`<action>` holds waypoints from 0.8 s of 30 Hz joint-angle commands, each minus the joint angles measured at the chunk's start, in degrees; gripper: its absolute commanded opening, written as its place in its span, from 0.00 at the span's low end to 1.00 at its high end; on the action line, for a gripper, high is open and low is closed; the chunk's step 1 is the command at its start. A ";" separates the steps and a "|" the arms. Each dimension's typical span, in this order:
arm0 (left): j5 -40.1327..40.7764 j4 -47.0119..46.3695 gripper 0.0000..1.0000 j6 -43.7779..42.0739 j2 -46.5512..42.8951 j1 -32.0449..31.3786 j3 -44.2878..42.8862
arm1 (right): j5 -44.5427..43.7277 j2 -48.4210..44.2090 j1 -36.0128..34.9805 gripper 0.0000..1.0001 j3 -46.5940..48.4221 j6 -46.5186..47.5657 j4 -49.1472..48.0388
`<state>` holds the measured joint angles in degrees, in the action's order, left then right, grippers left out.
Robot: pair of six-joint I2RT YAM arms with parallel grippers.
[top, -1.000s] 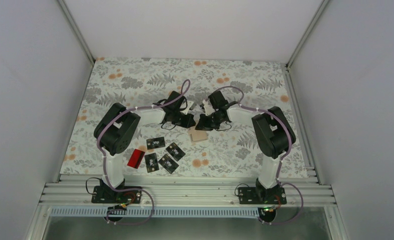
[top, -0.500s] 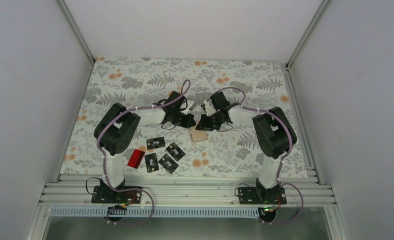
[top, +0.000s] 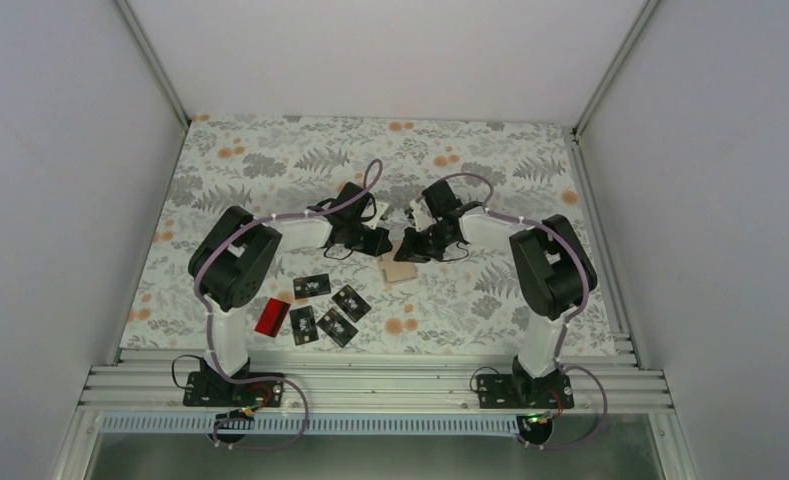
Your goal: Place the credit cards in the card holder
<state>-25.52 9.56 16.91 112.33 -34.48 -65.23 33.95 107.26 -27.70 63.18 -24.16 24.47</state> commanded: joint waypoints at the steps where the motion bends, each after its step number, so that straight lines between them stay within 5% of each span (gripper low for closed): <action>1: 5.36 4.07 0.02 -1.20 3.34 -0.76 1.33 | 1.70 -2.43 0.31 0.04 1.11 0.06 4.18; 24: 5.33 3.95 0.02 -1.09 3.86 -1.25 1.05 | -1.76 0.24 0.04 0.04 1.96 1.35 1.64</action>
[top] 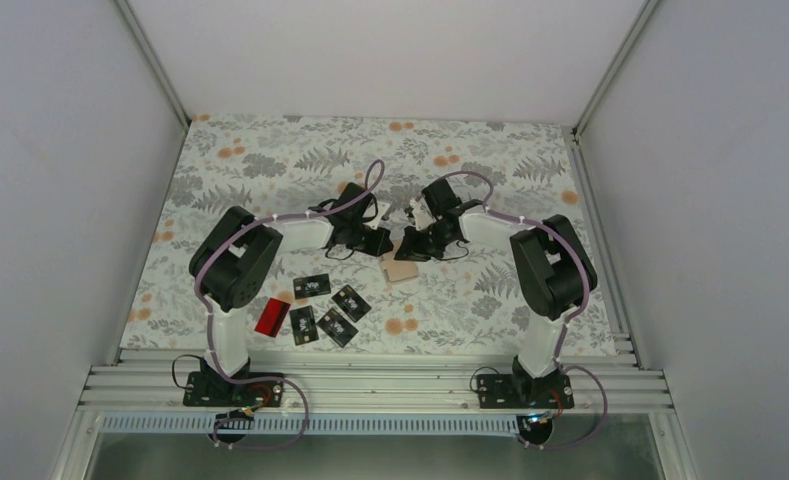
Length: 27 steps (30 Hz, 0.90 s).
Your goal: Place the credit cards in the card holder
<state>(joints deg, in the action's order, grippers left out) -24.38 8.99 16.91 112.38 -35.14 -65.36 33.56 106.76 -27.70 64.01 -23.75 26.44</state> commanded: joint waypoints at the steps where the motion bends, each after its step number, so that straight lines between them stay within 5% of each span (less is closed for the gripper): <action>1: 4.29 4.58 0.02 -1.09 3.81 -0.60 1.21 | -1.07 0.98 0.07 0.04 1.12 0.98 -0.33; 17: 4.28 4.51 0.02 -1.17 3.77 -0.72 1.53 | -3.29 3.40 0.04 0.04 -0.35 1.23 -1.78; 27: 4.59 4.26 0.02 -1.12 3.37 -0.77 2.03 | -13.01 4.99 0.10 0.04 -1.05 0.90 2.40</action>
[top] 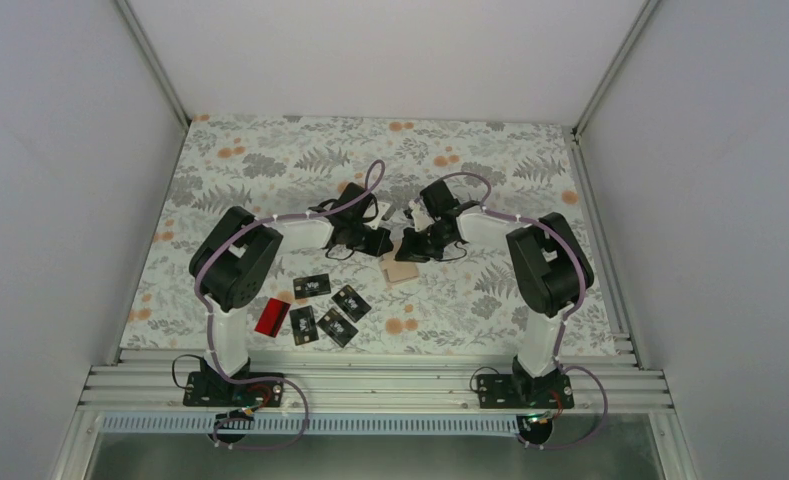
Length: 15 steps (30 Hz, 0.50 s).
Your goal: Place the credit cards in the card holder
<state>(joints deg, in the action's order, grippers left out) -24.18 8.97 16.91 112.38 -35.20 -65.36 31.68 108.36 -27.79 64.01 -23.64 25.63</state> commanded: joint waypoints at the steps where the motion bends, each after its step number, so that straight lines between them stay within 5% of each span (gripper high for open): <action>1: 4.41 4.23 0.02 -1.11 3.33 -0.66 2.10 | -12.12 3.60 0.13 0.04 -1.26 0.70 3.64; 9: 4.29 3.38 0.02 -0.91 2.54 -0.79 3.08 | -15.80 4.06 0.11 0.04 -2.03 0.68 5.06; 15: 5.05 4.21 0.02 -0.89 0.77 -0.71 2.14 | -10.30 1.56 -0.07 0.24 0.42 1.44 5.15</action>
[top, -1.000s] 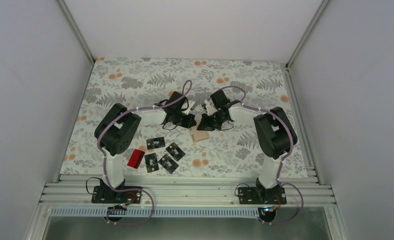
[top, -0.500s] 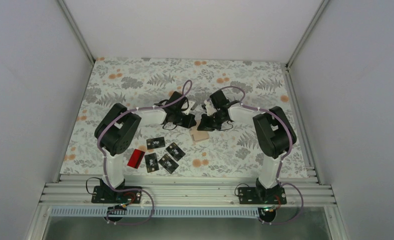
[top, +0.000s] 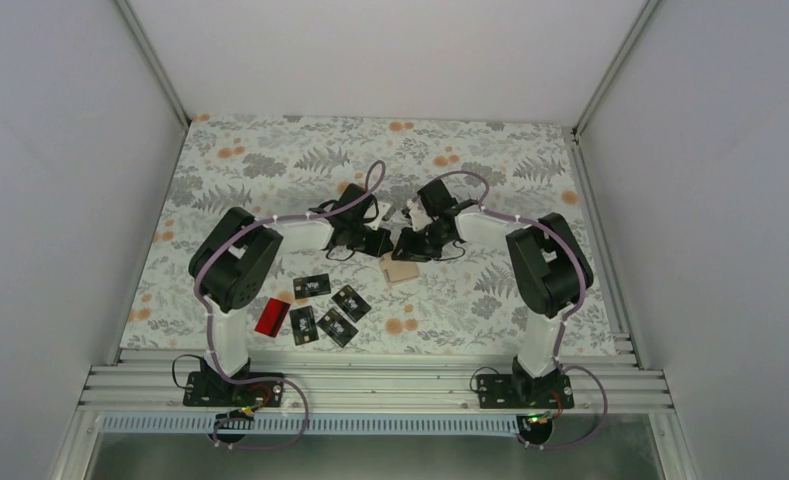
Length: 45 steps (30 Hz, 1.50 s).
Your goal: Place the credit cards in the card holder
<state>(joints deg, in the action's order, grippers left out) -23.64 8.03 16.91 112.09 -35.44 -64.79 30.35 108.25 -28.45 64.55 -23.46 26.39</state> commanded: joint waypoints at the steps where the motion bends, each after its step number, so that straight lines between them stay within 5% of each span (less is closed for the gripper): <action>1: 4.70 5.56 0.03 -0.95 0.77 -0.50 1.17 | -8.43 1.14 0.59 0.26 0.77 1.35 4.82; 8: 7.55 9.18 0.09 -1.35 -2.05 -0.46 -2.45 | -7.38 -4.01 0.59 0.47 5.86 2.38 8.13; 17: 12.41 13.35 0.37 -1.13 -9.85 -0.51 -5.34 | -9.37 -12.35 0.76 0.99 9.05 3.27 10.94; 21: 16.05 14.52 0.63 -1.09 -16.32 -0.50 -4.36 | -11.88 -18.22 0.76 1.00 9.57 4.78 9.21; 24: 18.20 16.08 0.99 -1.90 -21.45 -0.51 -3.84 | -16.65 -23.81 0.61 1.00 9.38 3.79 6.78; 33: 36.26 20.90 1.00 -2.44 -36.65 -0.68 -5.02 | -34.33 -36.79 0.49 1.00 7.23 2.62 0.32; 41: 62.47 10.58 1.00 -9.60 -52.13 -2.09 4.86 | -50.94 -49.22 0.58 1.00 -4.57 9.72 -12.03; 45: 63.37 -2.33 1.00 -16.21 -57.06 -0.58 15.61 | -56.32 -53.56 1.77 1.00 -18.11 21.34 -25.29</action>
<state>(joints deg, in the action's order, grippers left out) 31.81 16.73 7.99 57.04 -37.36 -57.82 -15.79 57.76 -27.83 57.08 -13.76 15.07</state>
